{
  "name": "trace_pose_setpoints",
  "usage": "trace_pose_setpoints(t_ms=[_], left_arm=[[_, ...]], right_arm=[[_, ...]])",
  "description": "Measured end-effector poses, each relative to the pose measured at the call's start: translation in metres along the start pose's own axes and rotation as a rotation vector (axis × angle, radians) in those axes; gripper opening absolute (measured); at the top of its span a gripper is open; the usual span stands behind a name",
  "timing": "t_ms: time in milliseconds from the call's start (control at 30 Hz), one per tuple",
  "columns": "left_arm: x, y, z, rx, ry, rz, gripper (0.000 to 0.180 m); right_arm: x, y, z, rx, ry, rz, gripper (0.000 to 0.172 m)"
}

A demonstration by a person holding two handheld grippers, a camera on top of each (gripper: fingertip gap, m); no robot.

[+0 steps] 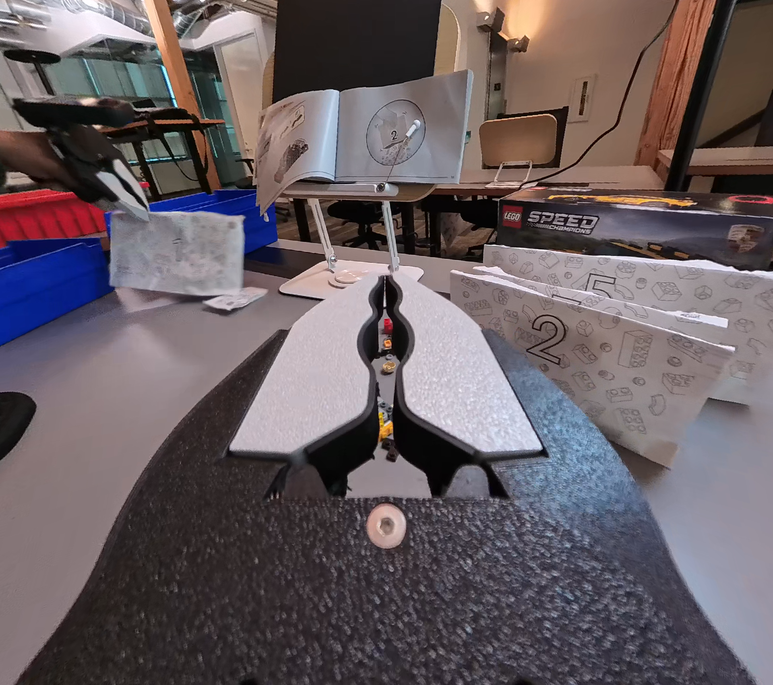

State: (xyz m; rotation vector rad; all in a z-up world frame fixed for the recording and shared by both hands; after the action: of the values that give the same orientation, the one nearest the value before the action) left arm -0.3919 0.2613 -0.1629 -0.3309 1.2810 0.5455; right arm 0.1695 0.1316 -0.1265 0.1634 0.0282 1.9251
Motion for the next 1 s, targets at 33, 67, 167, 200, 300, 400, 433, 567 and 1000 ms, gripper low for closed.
trace_pose_setpoints(t_ms=[33, 67, 167, 200, 300, 400, 433, 567, 1000], left_arm=[[0.004, 0.001, 0.000, -0.009, 0.008, -0.005, 0.001], [0.009, 0.003, -0.001, -0.023, 0.021, -0.012, 0.001], [0.020, 0.010, -0.012, -0.072, 0.079, -0.013, 0.001], [0.022, 0.012, -0.015, -0.085, 0.089, -0.012, 0.002], [0.027, 0.015, -0.024, -0.120, 0.105, -0.013, 0.008], [0.027, 0.018, -0.031, -0.140, 0.114, 0.008, 0.020], [0.025, 0.018, -0.032, -0.144, 0.108, 0.013, 0.021], [0.001, 0.020, -0.021, -0.149, -0.010, 0.041, 0.027], [-0.170, -0.063, 0.095, -0.075, -1.128, 0.295, 0.000]], right_arm=[[0.000, 0.000, 0.000, 0.005, 0.000, 0.002, 0.000], [0.000, 0.000, 0.000, 0.007, 0.000, 0.003, 0.000], [-0.001, 0.000, 0.001, 0.010, -0.003, 0.006, 0.000], [-0.001, 0.000, 0.001, 0.012, -0.004, 0.006, 0.000], [-0.002, -0.001, 0.001, 0.018, -0.005, 0.010, 0.000], [-0.002, -0.001, 0.001, 0.026, -0.003, 0.013, 0.000], [-0.002, -0.001, 0.001, 0.027, -0.002, 0.013, 0.000], [-0.002, -0.001, 0.001, 0.024, -0.005, 0.009, 0.000], [-0.002, 0.004, 0.002, -0.028, -0.017, -0.009, 0.000]])
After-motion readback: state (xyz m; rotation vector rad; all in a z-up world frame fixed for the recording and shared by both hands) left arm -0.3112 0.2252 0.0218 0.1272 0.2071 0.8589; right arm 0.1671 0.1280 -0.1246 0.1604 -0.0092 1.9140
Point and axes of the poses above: each gripper's, where its closed fingertips meet, x out along the fingers, z out of its top, y = z × x across the jaws, the point moved 1 cm from there along -x, back along the fingers, and after that the axes turned 12 degrees about -z, right-handed, at the moved point
